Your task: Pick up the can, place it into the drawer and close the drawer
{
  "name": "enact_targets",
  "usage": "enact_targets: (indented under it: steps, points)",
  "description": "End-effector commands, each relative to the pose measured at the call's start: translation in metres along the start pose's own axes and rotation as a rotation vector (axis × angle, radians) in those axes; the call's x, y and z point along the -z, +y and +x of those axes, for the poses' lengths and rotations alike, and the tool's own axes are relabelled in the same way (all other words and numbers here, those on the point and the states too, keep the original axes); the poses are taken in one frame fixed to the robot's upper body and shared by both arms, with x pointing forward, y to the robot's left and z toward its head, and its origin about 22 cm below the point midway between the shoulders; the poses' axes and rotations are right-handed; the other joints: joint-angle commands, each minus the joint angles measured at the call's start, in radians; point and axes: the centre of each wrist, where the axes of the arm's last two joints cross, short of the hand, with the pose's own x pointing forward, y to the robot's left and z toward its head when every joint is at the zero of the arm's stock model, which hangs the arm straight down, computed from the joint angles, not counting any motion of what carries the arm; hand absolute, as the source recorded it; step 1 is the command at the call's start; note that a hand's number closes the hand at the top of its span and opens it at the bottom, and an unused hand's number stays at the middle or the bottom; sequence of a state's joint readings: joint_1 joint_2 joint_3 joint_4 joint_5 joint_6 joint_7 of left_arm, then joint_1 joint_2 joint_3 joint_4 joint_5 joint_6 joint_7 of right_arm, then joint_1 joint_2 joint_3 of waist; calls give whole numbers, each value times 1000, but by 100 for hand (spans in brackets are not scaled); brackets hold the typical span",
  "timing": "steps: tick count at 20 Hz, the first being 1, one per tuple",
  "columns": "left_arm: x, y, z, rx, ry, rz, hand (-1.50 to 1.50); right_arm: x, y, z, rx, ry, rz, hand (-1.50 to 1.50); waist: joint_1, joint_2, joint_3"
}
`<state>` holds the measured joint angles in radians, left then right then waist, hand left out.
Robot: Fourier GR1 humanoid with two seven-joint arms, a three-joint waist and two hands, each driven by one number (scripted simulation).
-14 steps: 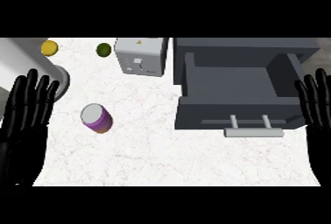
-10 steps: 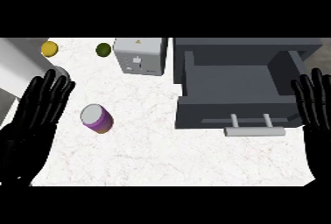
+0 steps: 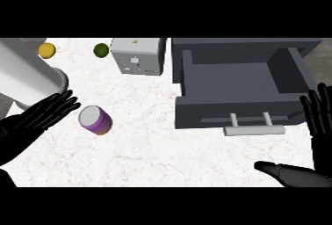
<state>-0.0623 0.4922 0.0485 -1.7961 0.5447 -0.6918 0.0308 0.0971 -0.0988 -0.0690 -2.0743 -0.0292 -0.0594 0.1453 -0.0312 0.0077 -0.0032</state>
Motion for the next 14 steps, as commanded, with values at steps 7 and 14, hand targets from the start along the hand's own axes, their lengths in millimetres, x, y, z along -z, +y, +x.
enact_targets:
  steps: [7, 14]
  points:
    - [-71, 102, 14, -57, 45, -107, -150, -42, -44, 1, -7, 74, -36, -150, 17, -8, 3]
    - [-53, 142, 27, -95, 65, -67, -150, -51, -61, 1, -1, 50, -34, -150, 16, -7, 3]
